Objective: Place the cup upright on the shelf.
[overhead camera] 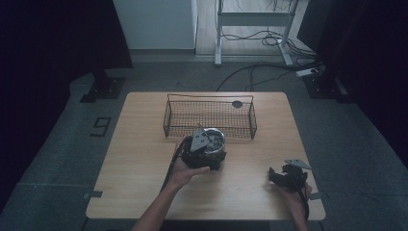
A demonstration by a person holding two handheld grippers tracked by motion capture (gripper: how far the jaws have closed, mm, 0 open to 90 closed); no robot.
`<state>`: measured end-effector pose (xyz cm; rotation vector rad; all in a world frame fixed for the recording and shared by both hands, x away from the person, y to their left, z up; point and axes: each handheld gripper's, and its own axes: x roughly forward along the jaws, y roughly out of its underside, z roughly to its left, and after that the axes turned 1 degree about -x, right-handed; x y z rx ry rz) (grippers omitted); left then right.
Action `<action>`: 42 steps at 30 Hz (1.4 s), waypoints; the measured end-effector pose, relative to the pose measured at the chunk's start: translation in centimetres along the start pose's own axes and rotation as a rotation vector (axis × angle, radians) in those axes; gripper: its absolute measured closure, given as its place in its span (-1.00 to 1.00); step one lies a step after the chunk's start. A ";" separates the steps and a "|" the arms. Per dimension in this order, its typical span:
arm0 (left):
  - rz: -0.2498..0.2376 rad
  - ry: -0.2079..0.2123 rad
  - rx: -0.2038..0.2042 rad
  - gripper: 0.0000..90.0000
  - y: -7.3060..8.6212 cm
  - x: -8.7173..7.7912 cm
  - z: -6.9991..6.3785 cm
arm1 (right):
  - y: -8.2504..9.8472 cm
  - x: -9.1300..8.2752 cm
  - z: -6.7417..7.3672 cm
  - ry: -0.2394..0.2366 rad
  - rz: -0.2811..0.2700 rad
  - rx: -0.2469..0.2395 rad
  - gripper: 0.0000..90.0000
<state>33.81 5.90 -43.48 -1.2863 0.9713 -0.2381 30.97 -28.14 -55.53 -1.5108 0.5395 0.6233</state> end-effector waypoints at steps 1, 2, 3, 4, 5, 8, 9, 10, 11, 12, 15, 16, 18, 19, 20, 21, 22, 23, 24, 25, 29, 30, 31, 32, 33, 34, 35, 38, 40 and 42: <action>-0.001 0.003 -0.005 -0.91 -0.1 0.0 0.2 | 0.0 0.0 0.0 0.000 0.000 0.000 -0.71; -0.001 0.006 -0.009 -0.91 -0.2 0.1 0.3 | 0.0 0.0 0.0 0.000 0.000 -0.001 -0.71; 0.000 0.007 -0.014 -0.91 -0.4 0.2 0.5 | 0.0 0.0 0.0 0.000 -0.001 -0.001 -0.71; -0.001 0.006 -0.019 -0.91 -0.5 0.3 0.6 | 0.0 0.0 0.0 0.000 0.000 0.000 -0.71; -0.001 0.003 -0.020 -0.91 -0.5 0.3 0.6 | 0.0 0.0 0.0 0.000 -0.001 0.000 -0.71; 0.003 -0.004 -0.019 -0.91 -0.8 0.5 0.8 | 0.0 0.0 0.0 0.000 0.000 0.000 -0.71; 0.004 -0.006 -0.020 -0.91 -0.9 0.6 0.9 | 0.0 0.0 0.0 0.000 0.000 0.000 -0.71; 0.006 -0.009 -0.017 -0.91 -1.0 0.6 1.0 | 0.0 0.0 0.0 0.000 0.000 -0.001 -0.71; 0.008 -0.011 -0.018 -0.91 -1.1 0.7 1.0 | 0.0 0.0 0.0 0.000 0.000 -0.001 -0.71; 0.007 -0.012 -0.019 -0.91 -1.2 0.7 1.1 | 0.0 0.0 0.0 0.000 0.000 -0.001 -0.71; 0.011 -0.003 -0.034 -0.91 -1.7 0.9 1.5 | 0.0 0.0 0.0 0.000 -0.001 0.000 -0.71; 0.010 0.003 -0.040 -0.91 -1.8 0.9 1.7 | 0.0 0.0 0.0 -0.001 0.002 -0.001 -0.71; 0.010 0.003 -0.046 -0.91 -2.2 1.0 1.9 | 0.0 0.0 0.0 -0.001 0.002 -0.002 -0.71; 0.011 -0.006 -0.046 -0.91 -2.3 1.1 2.0 | 0.0 0.0 0.0 -0.001 0.002 -0.001 -0.71; 0.010 -0.014 -0.040 -0.91 -2.5 1.2 2.1 | 0.0 0.0 0.0 -0.001 0.002 -0.001 -0.71; 0.014 -0.021 -0.037 -0.91 -2.8 1.3 2.3 | 0.0 0.0 0.0 -0.001 0.002 -0.002 -0.71; 0.014 -0.021 -0.037 -0.91 -2.8 1.3 2.3 | 0.0 0.0 0.0 -0.001 0.002 -0.002 -0.71; 0.013 -0.025 -0.037 -0.91 -2.9 1.4 2.4 | 0.0 0.0 0.0 -0.001 0.002 -0.001 -0.71; 0.013 -0.029 -0.034 -0.91 -3.1 1.4 2.5 | 0.0 0.0 0.0 -0.001 0.002 -0.002 -0.71; 0.014 -0.033 -0.033 -0.91 -3.2 1.4 2.5 | 0.0 0.0 0.0 -0.001 0.002 -0.001 -0.71; 0.011 -0.047 -0.023 -0.91 -3.7 1.5 2.8 | 0.0 0.0 0.0 0.000 0.000 0.000 -0.71; 0.010 -0.048 -0.026 -0.91 -3.8 1.5 2.9 | 0.0 0.0 0.0 0.000 -0.001 0.001 -0.71; 0.009 -0.049 -0.030 -0.91 -3.9 1.5 3.0 | 0.0 0.0 0.0 0.000 0.000 0.000 -0.71; 0.007 -0.049 -0.033 -0.91 -4.0 1.6 3.1 | 0.0 0.0 0.0 0.000 0.000 0.000 -0.71; 0.007 -0.052 -0.033 -0.91 -4.1 1.6 3.2 | 0.0 0.0 0.0 0.000 0.000 0.000 -0.71; 0.006 -0.057 -0.032 -0.91 -4.2 1.7 3.3 | 0.0 0.0 0.0 0.000 -0.001 0.001 -0.71; 0.007 -0.060 -0.029 -0.91 -4.4 1.7 3.3 | 0.0 0.0 0.0 0.000 0.000 0.000 -0.71; 0.005 -0.065 -0.032 -0.91 -4.6 1.9 3.5 | 0.0 0.0 0.0 0.001 -0.002 0.000 -0.71; 0.007 -0.069 -0.035 -0.91 -4.8 2.1 3.7 | 0.0 0.0 0.0 0.001 -0.002 -0.001 -0.71; 0.006 -0.078 -0.041 -0.91 -4.9 2.3 3.8 | 0.0 0.0 0.0 0.001 -0.002 0.000 -0.71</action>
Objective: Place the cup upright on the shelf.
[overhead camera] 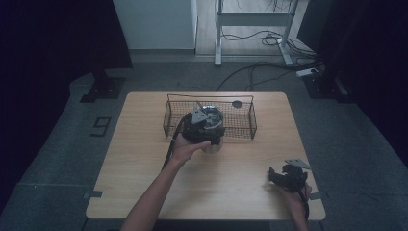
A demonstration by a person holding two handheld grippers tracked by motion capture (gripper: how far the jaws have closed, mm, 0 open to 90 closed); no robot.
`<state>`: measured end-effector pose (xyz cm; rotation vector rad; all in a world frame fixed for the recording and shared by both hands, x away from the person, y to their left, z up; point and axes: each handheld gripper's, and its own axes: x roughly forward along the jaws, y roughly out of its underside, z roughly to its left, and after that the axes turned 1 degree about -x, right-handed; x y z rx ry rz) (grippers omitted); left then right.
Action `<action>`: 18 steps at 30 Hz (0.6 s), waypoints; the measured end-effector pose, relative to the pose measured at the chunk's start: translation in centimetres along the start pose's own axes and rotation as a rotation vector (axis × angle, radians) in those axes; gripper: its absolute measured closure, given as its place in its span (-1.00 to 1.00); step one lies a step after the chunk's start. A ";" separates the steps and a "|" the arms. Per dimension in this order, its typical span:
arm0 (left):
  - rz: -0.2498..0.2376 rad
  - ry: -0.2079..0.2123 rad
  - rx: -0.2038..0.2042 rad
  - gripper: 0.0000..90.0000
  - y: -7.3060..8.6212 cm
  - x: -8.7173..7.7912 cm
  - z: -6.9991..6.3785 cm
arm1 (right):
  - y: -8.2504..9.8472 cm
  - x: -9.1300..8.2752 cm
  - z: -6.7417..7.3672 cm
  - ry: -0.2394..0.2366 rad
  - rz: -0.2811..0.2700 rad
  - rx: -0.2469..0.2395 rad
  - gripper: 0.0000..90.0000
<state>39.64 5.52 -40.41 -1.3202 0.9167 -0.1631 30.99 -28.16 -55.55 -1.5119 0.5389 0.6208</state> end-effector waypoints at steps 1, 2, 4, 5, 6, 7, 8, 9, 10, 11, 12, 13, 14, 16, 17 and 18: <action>-0.002 -0.005 -0.001 -0.91 -0.1 0.1 0.1 | 0.0 0.0 0.0 0.000 0.000 0.000 -0.71; -0.003 -0.010 -0.003 -0.91 -0.1 0.2 0.1 | 0.0 0.0 0.0 0.000 0.000 0.000 -0.71; -0.001 -0.013 -0.005 -0.91 -0.3 0.3 0.3 | 0.0 0.0 0.0 0.000 0.000 -0.001 -0.71; -0.003 -0.013 -0.006 -0.91 -0.4 0.4 0.4 | 0.0 0.0 0.0 0.000 0.000 0.000 -0.71; -0.005 -0.013 -0.006 -0.91 -0.5 0.4 0.4 | 0.0 0.0 0.0 0.000 0.000 0.000 -0.71; -0.006 -0.012 -0.001 -0.91 -0.7 0.4 0.4 | 0.0 0.0 0.0 0.000 0.000 0.000 -0.71; -0.009 -0.012 0.000 -0.91 -0.7 0.4 0.4 | 0.0 0.0 0.0 0.000 0.000 0.001 -0.71; -0.007 -0.011 0.000 -0.91 -0.8 0.4 0.5 | 0.0 0.0 0.0 0.001 0.000 0.001 -0.71; -0.006 -0.011 0.001 -0.91 -0.9 0.4 0.5 | 0.0 0.0 0.0 0.001 0.000 0.001 -0.71; -0.002 -0.012 0.005 -0.91 -1.0 0.4 0.5 | 0.0 0.0 0.0 0.001 0.000 0.001 -0.71; -0.003 -0.012 0.009 -0.91 -1.2 0.4 0.5 | 0.0 0.0 0.0 0.001 0.000 0.001 -0.71; -0.002 -0.012 0.011 -0.91 -1.3 0.4 0.6 | 0.0 0.0 0.0 0.001 0.000 0.001 -0.71; -0.004 -0.011 0.010 -0.91 -1.5 0.4 0.6 | 0.0 0.0 0.0 0.001 0.000 0.001 -0.71; -0.007 -0.014 0.012 -0.91 -1.8 0.3 0.8 | 0.0 0.0 0.0 0.002 0.000 0.002 -0.71; -0.008 -0.015 0.011 -0.91 -1.9 0.3 0.9 | 0.0 0.0 0.0 0.002 -0.001 0.002 -0.71; -0.010 -0.015 0.007 -0.91 -2.1 0.3 0.9 | 0.0 0.0 0.0 0.002 -0.001 0.002 -0.71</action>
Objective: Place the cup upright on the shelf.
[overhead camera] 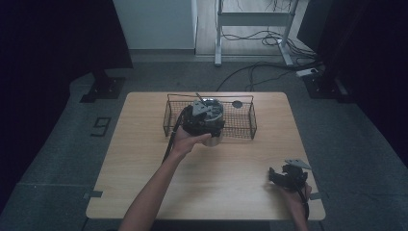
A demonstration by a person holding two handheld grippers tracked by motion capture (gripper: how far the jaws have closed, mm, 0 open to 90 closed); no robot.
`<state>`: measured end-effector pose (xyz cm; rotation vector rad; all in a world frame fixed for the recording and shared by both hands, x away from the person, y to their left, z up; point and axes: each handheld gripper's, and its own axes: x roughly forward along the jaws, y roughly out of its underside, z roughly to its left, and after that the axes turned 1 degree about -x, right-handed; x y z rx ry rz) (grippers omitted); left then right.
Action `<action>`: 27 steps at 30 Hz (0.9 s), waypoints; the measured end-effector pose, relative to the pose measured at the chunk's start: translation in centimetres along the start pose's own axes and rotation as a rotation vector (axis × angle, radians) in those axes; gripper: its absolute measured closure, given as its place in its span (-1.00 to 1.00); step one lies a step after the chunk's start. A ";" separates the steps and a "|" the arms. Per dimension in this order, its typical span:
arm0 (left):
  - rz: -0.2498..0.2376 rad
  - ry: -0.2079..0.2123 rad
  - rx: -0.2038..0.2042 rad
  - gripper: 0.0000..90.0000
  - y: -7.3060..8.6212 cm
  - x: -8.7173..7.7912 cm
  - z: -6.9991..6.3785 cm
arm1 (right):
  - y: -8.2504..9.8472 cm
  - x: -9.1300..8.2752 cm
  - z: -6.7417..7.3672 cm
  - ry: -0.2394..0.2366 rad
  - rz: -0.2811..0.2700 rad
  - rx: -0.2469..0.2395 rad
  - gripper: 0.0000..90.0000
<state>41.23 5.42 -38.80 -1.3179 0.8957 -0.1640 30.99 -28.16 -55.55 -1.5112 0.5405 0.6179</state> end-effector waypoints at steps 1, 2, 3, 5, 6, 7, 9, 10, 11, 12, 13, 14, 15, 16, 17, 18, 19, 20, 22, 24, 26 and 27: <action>0.000 -0.002 0.001 -0.91 -0.1 0.0 0.1 | 0.0 0.0 0.0 0.000 0.000 0.000 -0.71; -0.002 -0.004 0.001 -0.91 -0.2 0.0 0.1 | 0.0 0.0 0.0 0.000 0.000 0.000 -0.71; -0.003 -0.008 0.003 -0.91 -0.3 0.0 0.2 | 0.0 0.0 0.0 0.000 0.000 0.000 -0.71; -0.005 -0.010 0.003 -0.91 -0.6 0.1 0.3 | 0.0 0.0 0.0 0.001 0.000 0.001 -0.71; -0.006 -0.010 0.001 -0.91 -0.7 0.1 0.3 | 0.0 0.0 0.0 0.001 0.000 0.001 -0.71; -0.007 -0.010 -0.002 -0.91 -0.8 0.2 0.4 | 0.0 0.0 0.0 0.001 0.000 0.001 -0.71; -0.009 -0.007 -0.005 -0.91 -0.9 0.2 0.6 | 0.0 0.0 0.0 0.001 0.000 0.001 -0.71; -0.008 -0.006 -0.009 -0.91 -1.0 0.3 0.6 | 0.0 0.0 0.0 0.001 0.000 0.001 -0.71; -0.007 -0.008 -0.009 -0.91 -1.1 0.4 0.7 | 0.0 0.0 0.0 0.001 0.000 0.001 -0.71; -0.007 -0.011 -0.010 -0.91 -1.1 0.4 0.8 | 0.0 0.0 0.0 0.001 0.000 0.001 -0.71; -0.008 -0.014 -0.009 -0.91 -1.2 0.5 0.9 | 0.0 0.0 0.0 0.001 0.000 0.000 -0.71; -0.009 -0.015 -0.006 -0.91 -1.3 0.6 1.0 | 0.0 0.0 0.0 0.001 0.000 0.000 -0.71; -0.010 -0.020 0.001 -0.91 -1.4 0.7 1.1 | 0.0 0.0 0.0 0.001 0.000 0.000 -0.71; -0.012 -0.026 0.003 -0.91 -1.5 0.7 1.2 | 0.0 0.0 0.0 0.001 0.000 0.000 -0.71; -0.012 -0.029 0.003 -0.91 -1.6 0.8 1.3 | 0.0 0.0 0.0 0.001 0.000 0.000 -0.71; -0.014 -0.029 0.002 -0.91 -1.7 0.9 1.5 | 0.0 0.0 0.0 0.001 0.000 0.000 -0.71; -0.017 -0.027 -0.003 -0.91 -1.8 0.9 1.6 | 0.0 0.0 0.0 0.001 0.000 0.000 -0.71; -0.017 -0.026 -0.006 -0.91 -1.8 1.0 1.7 | 0.0 0.0 0.0 0.001 0.000 0.000 -0.71; -0.013 -0.025 -0.011 -0.91 -1.9 1.1 1.9 | 0.0 0.0 0.0 0.001 0.000 0.001 -0.71; -0.012 -0.032 -0.011 -0.91 -1.9 1.2 2.0 | 0.0 0.0 0.0 0.002 0.000 0.001 -0.71; -0.012 -0.032 -0.012 -0.91 -2.0 1.3 2.1 | 0.0 0.0 0.0 0.002 0.000 0.001 -0.71; -0.012 -0.032 -0.012 -0.91 -2.0 1.4 2.2 | 0.0 0.0 0.0 0.001 0.000 0.000 -0.71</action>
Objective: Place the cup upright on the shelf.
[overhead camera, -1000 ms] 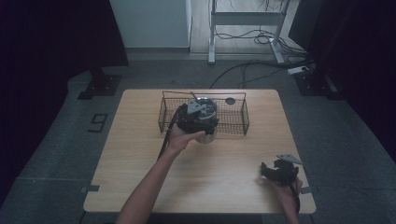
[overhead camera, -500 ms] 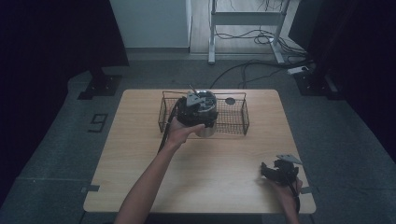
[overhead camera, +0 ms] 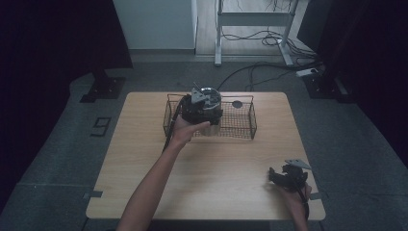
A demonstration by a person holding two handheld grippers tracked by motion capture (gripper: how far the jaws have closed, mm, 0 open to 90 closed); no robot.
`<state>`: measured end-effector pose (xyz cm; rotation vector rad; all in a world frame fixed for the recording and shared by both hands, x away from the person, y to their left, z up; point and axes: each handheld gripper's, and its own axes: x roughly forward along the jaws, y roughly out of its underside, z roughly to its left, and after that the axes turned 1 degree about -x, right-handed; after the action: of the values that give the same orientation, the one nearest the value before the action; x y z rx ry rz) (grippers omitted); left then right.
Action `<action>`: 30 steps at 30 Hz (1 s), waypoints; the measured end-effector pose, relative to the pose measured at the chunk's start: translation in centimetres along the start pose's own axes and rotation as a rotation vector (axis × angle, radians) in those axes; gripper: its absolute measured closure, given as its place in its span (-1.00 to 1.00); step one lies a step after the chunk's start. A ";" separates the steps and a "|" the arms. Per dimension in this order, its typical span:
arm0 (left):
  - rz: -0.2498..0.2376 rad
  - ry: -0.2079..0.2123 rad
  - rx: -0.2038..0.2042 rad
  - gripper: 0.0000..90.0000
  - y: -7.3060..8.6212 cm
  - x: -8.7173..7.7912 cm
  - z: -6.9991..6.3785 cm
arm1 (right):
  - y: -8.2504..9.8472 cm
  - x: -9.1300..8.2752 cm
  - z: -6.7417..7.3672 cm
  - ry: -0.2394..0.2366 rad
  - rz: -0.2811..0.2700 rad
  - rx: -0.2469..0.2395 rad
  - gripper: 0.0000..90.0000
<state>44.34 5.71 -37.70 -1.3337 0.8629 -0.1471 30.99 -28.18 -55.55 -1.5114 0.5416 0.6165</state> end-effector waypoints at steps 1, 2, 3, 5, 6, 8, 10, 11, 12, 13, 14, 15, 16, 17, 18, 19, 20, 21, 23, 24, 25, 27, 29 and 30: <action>0.001 -0.001 0.002 -0.91 -0.1 0.1 0.1 | 0.0 0.0 0.0 0.000 0.000 0.000 -0.71; 0.000 -0.004 0.000 -0.91 -0.1 0.1 0.2 | 0.0 0.0 0.0 0.000 0.000 0.000 -0.71; 0.002 -0.005 -0.001 -0.91 -0.2 0.2 0.3 | 0.0 0.0 0.0 0.000 0.000 0.000 -0.71; 0.000 -0.008 -0.004 -0.91 -0.4 0.3 0.5 | 0.0 0.0 0.0 0.000 0.000 0.001 -0.71; 0.000 -0.011 -0.004 -0.91 -0.5 0.4 0.6 | 0.0 0.0 0.0 0.000 0.000 0.001 -0.71; -0.001 -0.015 -0.002 -0.91 -0.6 0.6 0.8 | 0.0 0.0 0.0 0.000 0.001 0.001 -0.71; 0.008 -0.022 0.006 -0.91 -0.7 0.9 0.9 | 0.0 0.0 0.0 0.000 0.001 0.001 -0.71; 0.009 -0.024 0.005 -0.91 -0.8 1.1 1.0 | 0.0 0.0 0.0 0.000 0.001 0.001 -0.71; 0.010 -0.022 0.004 -0.91 -0.8 1.2 1.0 | 0.0 0.0 0.0 0.000 0.001 0.001 -0.71; 0.010 -0.021 0.002 -0.91 -0.9 1.3 1.1 | 0.0 0.0 0.0 0.000 0.001 0.001 -0.71; 0.011 -0.019 0.004 -0.91 -1.0 1.4 1.1 | 0.0 0.0 0.0 0.000 0.001 0.001 -0.71; 0.010 -0.019 0.005 -0.91 -1.0 1.5 1.2 | 0.0 0.0 0.0 0.001 0.001 0.002 -0.71; 0.010 -0.016 0.006 -0.91 -1.1 1.6 1.2 | 0.0 0.0 0.0 0.001 0.001 0.002 -0.71; 0.009 -0.017 0.005 -0.91 -1.2 1.6 1.2 | 0.0 0.0 0.0 0.001 0.001 0.002 -0.71; 0.006 -0.017 0.005 -0.91 -1.3 1.7 1.2 | 0.0 0.0 0.0 0.001 0.001 0.001 -0.71; 0.005 -0.016 0.004 -0.91 -1.3 1.8 1.3 | 0.0 0.0 0.0 0.001 0.001 0.002 -0.71; 0.007 -0.013 -0.001 -0.91 -1.5 2.0 1.4 | 0.0 0.0 0.0 0.002 0.000 0.002 -0.71; 0.007 -0.013 -0.001 -0.91 -1.5 2.0 1.4 | 0.0 0.0 0.0 0.002 0.000 0.002 -0.71; 0.009 -0.017 -0.002 -0.91 -1.6 2.3 1.5 | 0.0 0.0 0.0 0.002 0.000 0.002 -0.71; 0.011 -0.017 -0.002 -0.91 -1.7 2.4 1.6 | 0.0 0.0 0.0 0.002 0.000 0.002 -0.71; 0.012 -0.018 0.000 -0.91 -1.8 2.5 1.7 | 0.0 0.0 0.0 0.002 0.000 0.002 -0.71; 0.014 -0.021 0.000 -0.91 -2.1 2.7 1.8 | 0.0 0.0 0.0 0.002 0.000 0.002 -0.71; 0.012 -0.024 0.000 -0.91 -2.2 2.8 2.0 | 0.0 0.0 0.0 0.003 0.000 0.001 -0.71; 0.012 -0.024 -0.003 -0.91 -2.3 2.9 2.2 | 0.0 0.0 0.0 0.003 -0.001 0.001 -0.71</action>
<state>48.53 5.16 -37.02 -1.3304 0.8515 -0.1200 30.99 -28.21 -55.56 -1.5118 0.5438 0.6133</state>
